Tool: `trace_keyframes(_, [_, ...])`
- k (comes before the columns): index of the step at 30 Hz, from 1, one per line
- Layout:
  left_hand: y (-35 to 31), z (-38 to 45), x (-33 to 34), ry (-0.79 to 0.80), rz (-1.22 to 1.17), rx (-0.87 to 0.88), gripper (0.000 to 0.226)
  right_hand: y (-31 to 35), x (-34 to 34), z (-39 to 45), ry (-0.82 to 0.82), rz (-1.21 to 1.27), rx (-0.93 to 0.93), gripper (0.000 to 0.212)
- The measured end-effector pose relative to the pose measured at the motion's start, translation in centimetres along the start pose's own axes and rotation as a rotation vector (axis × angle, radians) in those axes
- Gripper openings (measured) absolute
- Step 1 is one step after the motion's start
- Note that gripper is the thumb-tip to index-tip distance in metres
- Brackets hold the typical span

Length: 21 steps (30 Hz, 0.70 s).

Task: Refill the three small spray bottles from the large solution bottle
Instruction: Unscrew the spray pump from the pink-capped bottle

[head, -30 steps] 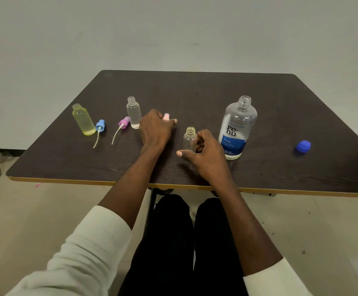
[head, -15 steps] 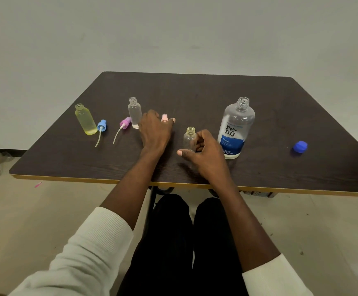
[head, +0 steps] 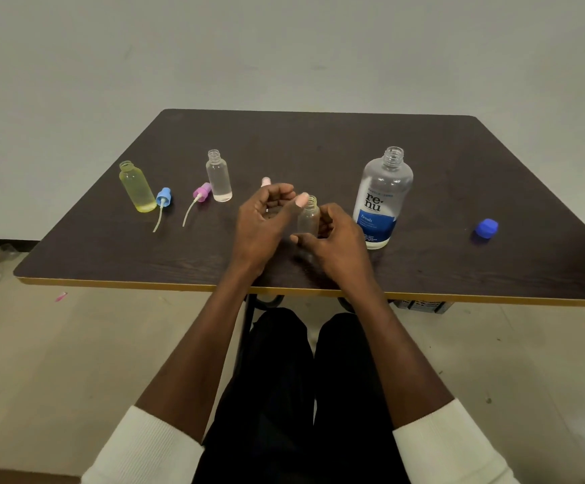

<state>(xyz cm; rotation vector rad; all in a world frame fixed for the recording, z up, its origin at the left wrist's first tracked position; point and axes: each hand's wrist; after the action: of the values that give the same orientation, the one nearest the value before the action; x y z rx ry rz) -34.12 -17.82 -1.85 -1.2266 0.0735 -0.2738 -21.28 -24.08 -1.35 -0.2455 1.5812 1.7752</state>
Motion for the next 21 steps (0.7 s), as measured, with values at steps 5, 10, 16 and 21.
trace_keyframes(5, [-0.3, -0.4, -0.2, 0.109, 0.028, -0.050, 0.045, 0.2, -0.2, -0.1, 0.009, 0.030, 0.026, 0.040])
trace_keyframes(10, [0.0, -0.5, -0.2, 0.155, 0.084, -0.072, 0.059, -0.4, -0.3, -0.8, 0.023, 0.004, 0.045, 0.060])
trace_keyframes(16, [-0.4, -0.8, 0.2, 0.164, 0.072, -0.068, 0.050, -0.7, -1.5, -3.0, -0.176, -0.052, -0.082, 0.041])
trace_keyframes(21, [-0.3, -0.8, 0.4, 0.179, 0.080, -0.076, 0.039, -0.8, -3.4, -2.9, -0.624, 0.054, -0.131, 0.035])
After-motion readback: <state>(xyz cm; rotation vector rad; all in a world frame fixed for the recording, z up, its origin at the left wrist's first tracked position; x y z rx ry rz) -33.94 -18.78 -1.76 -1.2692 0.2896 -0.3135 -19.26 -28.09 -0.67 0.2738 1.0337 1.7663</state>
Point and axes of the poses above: each hand's wrist, its own z-axis towards the middle knuckle, its own x-axis out of the palm, y = z × x, and after that the axes turned 6 degrees about -z, right-handed
